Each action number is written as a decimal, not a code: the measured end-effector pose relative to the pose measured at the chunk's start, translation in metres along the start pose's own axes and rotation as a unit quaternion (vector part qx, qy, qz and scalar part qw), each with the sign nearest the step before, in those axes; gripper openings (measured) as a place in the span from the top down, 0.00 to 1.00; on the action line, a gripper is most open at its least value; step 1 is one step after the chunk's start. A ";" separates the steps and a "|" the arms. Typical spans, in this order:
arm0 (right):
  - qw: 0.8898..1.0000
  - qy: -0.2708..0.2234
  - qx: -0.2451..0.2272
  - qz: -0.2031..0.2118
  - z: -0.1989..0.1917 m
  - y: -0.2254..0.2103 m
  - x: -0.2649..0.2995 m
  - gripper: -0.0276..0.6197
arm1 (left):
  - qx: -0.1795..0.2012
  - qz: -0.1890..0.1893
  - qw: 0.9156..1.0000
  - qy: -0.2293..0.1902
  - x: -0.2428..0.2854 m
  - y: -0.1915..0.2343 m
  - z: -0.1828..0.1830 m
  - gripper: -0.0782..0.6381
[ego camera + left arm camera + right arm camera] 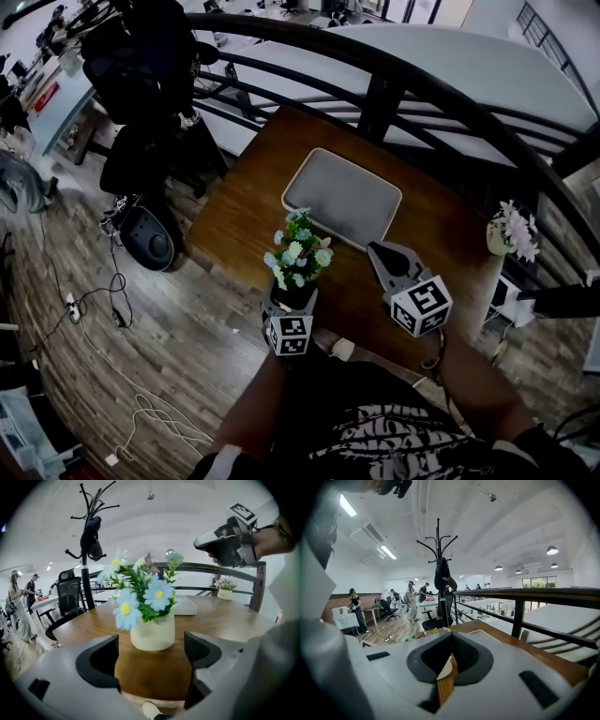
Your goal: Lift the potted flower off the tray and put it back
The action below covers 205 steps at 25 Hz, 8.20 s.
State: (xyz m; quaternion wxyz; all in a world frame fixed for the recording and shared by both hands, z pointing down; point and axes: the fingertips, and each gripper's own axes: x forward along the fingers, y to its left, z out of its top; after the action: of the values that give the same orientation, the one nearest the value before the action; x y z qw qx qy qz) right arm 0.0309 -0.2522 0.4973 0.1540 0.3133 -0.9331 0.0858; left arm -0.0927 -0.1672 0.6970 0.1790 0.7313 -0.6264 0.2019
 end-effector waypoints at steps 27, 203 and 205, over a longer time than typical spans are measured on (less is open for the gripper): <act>0.999 -0.030 0.000 -0.011 -0.020 0.015 -0.088 0.96 | -0.085 -0.018 0.991 -0.100 -0.150 -0.024 0.114 0.88; 0.965 -0.079 0.102 -0.230 0.009 -0.016 -0.114 0.96 | 0.047 -0.173 0.975 -0.134 -0.029 -0.031 0.208 0.75; 0.966 -0.086 0.099 -0.224 0.011 -0.013 -0.118 0.96 | 0.037 -0.192 0.968 -0.158 -0.050 -0.050 0.229 0.82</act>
State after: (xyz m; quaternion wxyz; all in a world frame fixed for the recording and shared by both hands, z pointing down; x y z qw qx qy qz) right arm 0.1260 -0.1996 0.4471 0.0566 0.5340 -0.8359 0.1135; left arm -0.0342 -0.2352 0.4751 0.0859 0.8666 -0.4867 0.0692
